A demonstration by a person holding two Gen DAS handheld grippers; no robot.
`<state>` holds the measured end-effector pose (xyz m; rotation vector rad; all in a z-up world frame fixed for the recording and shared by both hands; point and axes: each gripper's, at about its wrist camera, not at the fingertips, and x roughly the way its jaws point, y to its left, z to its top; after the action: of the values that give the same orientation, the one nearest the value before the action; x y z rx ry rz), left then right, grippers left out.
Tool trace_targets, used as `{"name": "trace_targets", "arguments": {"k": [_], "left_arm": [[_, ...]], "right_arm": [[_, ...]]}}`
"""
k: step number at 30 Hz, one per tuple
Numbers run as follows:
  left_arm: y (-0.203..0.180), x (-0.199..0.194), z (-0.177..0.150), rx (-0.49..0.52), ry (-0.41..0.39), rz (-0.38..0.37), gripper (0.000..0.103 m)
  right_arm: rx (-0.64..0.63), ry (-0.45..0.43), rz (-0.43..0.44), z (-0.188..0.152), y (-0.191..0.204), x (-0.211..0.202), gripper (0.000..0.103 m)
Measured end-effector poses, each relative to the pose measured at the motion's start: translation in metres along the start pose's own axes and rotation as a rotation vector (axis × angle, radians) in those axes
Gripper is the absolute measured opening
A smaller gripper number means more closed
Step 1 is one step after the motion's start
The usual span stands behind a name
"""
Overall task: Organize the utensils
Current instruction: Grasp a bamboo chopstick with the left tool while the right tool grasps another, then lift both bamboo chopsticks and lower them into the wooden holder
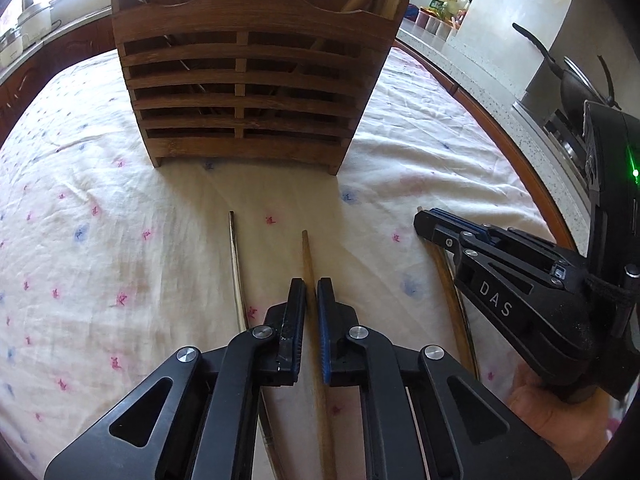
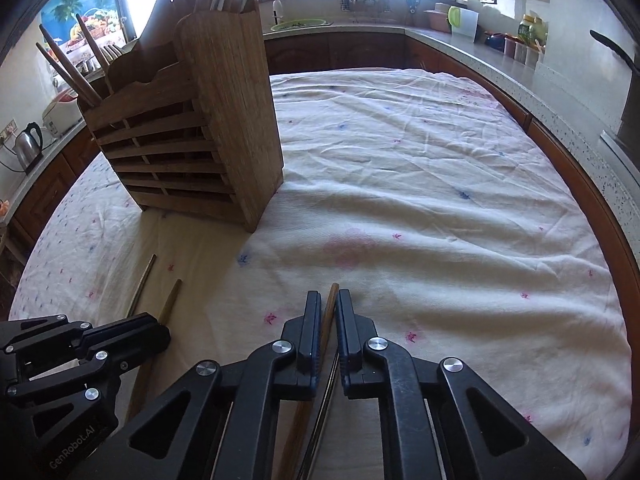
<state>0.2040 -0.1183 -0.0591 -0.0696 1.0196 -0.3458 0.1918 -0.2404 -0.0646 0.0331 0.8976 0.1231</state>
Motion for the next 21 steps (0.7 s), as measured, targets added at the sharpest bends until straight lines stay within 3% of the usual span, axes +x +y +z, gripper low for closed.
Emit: {"name": "trace_targets", "arguments": {"k": [12,21], "left_arm": [[0.033,-0.084,-0.011,-0.088,-0.122,-0.127,0.005],[0.042,-0.144,-0.019,-0.082,-0.211,-0.176,0.005]], "right_arm": [[0.137,-0.119,0.18,0.001,-0.007,-0.066,0.005],[0.154,-0.24,0.226,-0.001,-0.005,-0.13,0.005]]}}
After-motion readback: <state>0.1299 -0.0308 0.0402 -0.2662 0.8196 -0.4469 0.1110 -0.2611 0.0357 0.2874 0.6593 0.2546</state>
